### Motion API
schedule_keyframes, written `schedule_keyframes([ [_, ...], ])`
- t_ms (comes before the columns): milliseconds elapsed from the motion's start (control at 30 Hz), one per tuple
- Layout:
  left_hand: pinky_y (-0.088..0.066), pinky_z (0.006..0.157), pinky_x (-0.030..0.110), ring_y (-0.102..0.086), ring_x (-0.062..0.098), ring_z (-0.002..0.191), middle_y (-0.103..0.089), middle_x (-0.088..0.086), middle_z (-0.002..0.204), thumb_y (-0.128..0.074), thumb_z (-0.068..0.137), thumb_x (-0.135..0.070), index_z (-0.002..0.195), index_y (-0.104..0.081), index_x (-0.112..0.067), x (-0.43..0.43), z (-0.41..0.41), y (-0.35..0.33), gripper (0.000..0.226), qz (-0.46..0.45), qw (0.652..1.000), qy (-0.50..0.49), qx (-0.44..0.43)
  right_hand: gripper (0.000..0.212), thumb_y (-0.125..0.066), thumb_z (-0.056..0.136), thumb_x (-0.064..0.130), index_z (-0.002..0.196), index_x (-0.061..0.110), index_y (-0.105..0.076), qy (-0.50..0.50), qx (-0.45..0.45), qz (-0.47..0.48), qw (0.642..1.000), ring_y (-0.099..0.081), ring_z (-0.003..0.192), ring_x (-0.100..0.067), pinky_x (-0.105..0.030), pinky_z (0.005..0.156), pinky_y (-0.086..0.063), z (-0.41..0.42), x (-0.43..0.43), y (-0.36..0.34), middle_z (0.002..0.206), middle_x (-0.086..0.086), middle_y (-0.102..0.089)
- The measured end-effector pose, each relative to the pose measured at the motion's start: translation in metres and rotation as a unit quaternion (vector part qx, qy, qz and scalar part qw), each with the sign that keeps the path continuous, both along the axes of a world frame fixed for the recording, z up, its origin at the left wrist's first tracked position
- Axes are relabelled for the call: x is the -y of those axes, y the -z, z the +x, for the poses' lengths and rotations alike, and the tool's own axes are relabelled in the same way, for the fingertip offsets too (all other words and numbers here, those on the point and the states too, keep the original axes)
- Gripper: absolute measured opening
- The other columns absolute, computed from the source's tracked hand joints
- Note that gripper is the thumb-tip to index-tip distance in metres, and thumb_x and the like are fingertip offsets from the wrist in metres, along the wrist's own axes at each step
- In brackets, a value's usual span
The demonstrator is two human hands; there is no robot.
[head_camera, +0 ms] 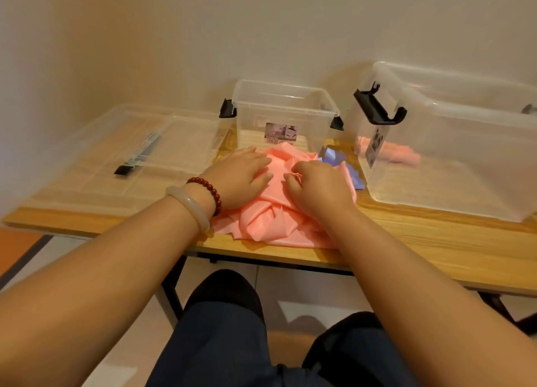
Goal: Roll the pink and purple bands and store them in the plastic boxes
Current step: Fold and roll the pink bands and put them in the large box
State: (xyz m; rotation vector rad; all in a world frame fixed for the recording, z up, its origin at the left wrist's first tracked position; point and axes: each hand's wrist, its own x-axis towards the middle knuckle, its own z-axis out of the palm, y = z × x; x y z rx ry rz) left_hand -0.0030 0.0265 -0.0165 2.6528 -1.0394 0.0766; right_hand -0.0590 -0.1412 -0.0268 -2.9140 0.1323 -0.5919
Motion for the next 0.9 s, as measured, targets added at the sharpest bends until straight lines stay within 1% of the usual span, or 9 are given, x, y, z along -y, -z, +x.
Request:
schedule_keyframes([
  [100, -0.021, 0.115, 0.034, -0.027, 0.02, 0.142, -0.041, 0.003, 0.149, -0.038, 0.101, -0.043, 0.14, -0.046, -0.017, 0.008, 0.004, 0.001, 0.048, 0.032, 0.999, 0.008, 0.001, 0.035, -0.051, 0.097, 0.042, 0.112, 0.015, -0.067, 0.001, -0.045, 0.001, 0.999, -0.058, 0.099, -0.024, -0.034, 0.078, -0.041, 0.001, 0.008, 0.001, 0.107, -0.006, -0.064],
  [167, -0.024, 0.113, 0.033, -0.032, 0.02, 0.139, -0.041, 0.003, 0.149, -0.038, 0.1, -0.046, 0.141, -0.045, -0.017, 0.015, 0.008, 0.004, 0.051, 0.049, 0.999, 0.009, -0.005, 0.027, -0.05, 0.098, 0.032, 0.109, 0.015, -0.069, -0.004, -0.037, 0.008, 0.999, -0.059, 0.095, -0.025, -0.033, 0.077, -0.04, 0.005, 0.014, 0.006, 0.103, -0.006, -0.065],
  [267, -0.021, 0.116, 0.033, -0.026, 0.018, 0.143, -0.03, 0.0, 0.156, -0.036, 0.1, -0.047, 0.149, -0.033, -0.022, 0.024, 0.016, 0.015, 0.055, 0.059, 0.998, 0.004, -0.024, 0.022, -0.048, 0.098, 0.015, 0.1, 0.009, -0.069, -0.009, 0.03, 0.046, 0.998, -0.059, 0.087, -0.028, -0.031, 0.066, -0.033, 0.012, 0.021, 0.011, 0.097, -0.009, -0.065],
  [367, -0.03, 0.111, 0.033, -0.039, 0.017, 0.135, -0.045, -0.002, 0.148, -0.039, 0.101, -0.038, 0.145, -0.041, -0.025, 0.028, 0.022, 0.021, 0.045, -0.012, 1.0, 0.003, 0.0, 0.017, -0.05, 0.094, 0.005, 0.09, 0.003, -0.066, -0.003, 0.119, 0.093, 0.989, -0.058, 0.078, -0.031, -0.035, 0.059, -0.033, 0.02, 0.024, 0.008, 0.084, -0.011, -0.063],
  [467, -0.045, 0.097, 0.035, -0.056, 0.021, 0.114, -0.064, 0.0, 0.127, -0.042, 0.097, -0.028, 0.13, -0.059, -0.023, 0.025, 0.027, 0.018, 0.037, -0.094, 0.994, 0.013, 0.052, 0.018, -0.047, 0.099, 0.009, 0.099, 0.006, -0.065, 0.019, 0.128, 0.161, 0.978, -0.059, 0.079, -0.029, -0.041, 0.067, -0.039, 0.025, 0.028, 0.001, 0.085, -0.014, -0.065],
  [667, -0.05, 0.084, 0.039, -0.06, 0.026, 0.103, -0.066, 0.006, 0.113, -0.043, 0.097, -0.016, 0.125, -0.062, -0.018, 0.017, 0.028, 0.008, 0.034, -0.128, 0.988, -0.045, 0.071, 0.022, -0.054, 0.1, 0.029, 0.108, 0.012, -0.066, -0.029, 0.14, 0.228, 0.963, -0.059, 0.084, -0.019, -0.025, 0.064, -0.032, 0.035, 0.029, -0.013, 0.084, 0.002, -0.064],
  [733, -0.049, 0.088, 0.038, -0.058, 0.026, 0.109, -0.063, 0.006, 0.121, -0.042, 0.097, -0.015, 0.129, -0.058, -0.019, 0.013, 0.028, 0.005, 0.036, -0.129, 0.985, -0.084, 0.071, 0.031, -0.057, 0.095, 0.043, 0.111, 0.018, -0.066, -0.047, 0.102, 0.254, 0.961, -0.057, 0.085, -0.011, -0.023, 0.068, -0.035, 0.033, 0.031, -0.022, 0.086, 0.01, -0.06],
  [800, -0.043, 0.096, 0.035, -0.051, 0.024, 0.121, -0.056, 0.006, 0.134, -0.044, 0.095, -0.015, 0.138, -0.051, -0.019, 0.01, 0.025, 0.001, 0.043, -0.121, 0.986, -0.096, 0.057, 0.041, -0.064, 0.087, 0.052, 0.118, 0.025, -0.064, -0.071, -0.002, 0.247, 0.966, -0.057, 0.088, -0.009, -0.026, 0.075, -0.044, 0.022, 0.038, -0.031, 0.088, 0.015, -0.058],
  [900, -0.036, 0.101, 0.028, -0.045, 0.02, 0.13, -0.049, 0.003, 0.143, -0.05, 0.093, -0.018, 0.143, -0.045, -0.02, 0.012, 0.017, -0.004, 0.05, -0.137, 0.988, -0.056, 0.05, 0.035, -0.075, 0.082, 0.039, 0.115, 0.03, -0.066, -0.066, -0.125, 0.158, 0.977, -0.061, 0.093, -0.012, -0.023, 0.072, -0.045, 0.007, 0.048, -0.025, 0.091, 0.015, -0.058],
])
